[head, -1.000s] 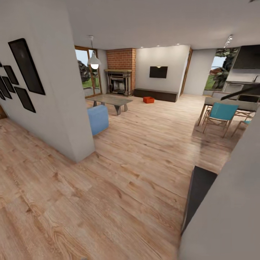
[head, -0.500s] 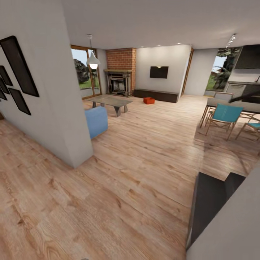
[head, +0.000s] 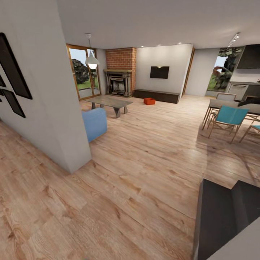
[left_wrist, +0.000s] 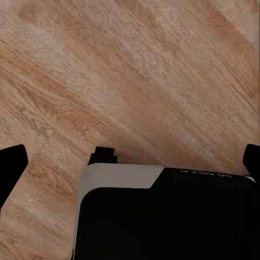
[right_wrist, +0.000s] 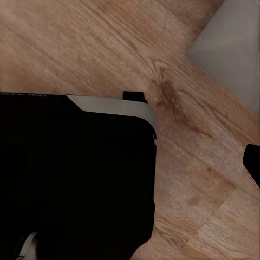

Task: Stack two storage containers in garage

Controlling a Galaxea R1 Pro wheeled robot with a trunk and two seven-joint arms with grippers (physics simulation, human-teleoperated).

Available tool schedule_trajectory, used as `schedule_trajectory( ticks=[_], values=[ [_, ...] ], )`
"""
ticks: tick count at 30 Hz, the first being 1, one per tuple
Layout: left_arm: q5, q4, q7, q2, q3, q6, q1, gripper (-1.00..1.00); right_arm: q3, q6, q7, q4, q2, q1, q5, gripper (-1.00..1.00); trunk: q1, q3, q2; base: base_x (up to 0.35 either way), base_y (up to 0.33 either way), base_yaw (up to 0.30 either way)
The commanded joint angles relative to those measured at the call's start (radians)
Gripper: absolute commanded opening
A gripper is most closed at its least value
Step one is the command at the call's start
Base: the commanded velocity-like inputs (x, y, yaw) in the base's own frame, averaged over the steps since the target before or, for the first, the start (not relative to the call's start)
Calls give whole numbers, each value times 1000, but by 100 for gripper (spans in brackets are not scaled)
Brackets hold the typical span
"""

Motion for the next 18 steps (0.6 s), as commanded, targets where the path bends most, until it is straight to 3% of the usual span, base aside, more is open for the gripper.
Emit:
schedule_trajectory(
  ticks=[1, 18],
  values=[
    [9, 0, -4, 0, 0, 2, 0, 100, 8, -4, -1, 3, 1, -1, -8, 100, 1, -2, -1, 321, 0, 0],
    [9, 0, -4, 0, 0, 2, -1, 100, 8, -4, -1, 3, 1, -1, -8, 100, 1, -2, -1, 321, 0, 0]
  ],
)
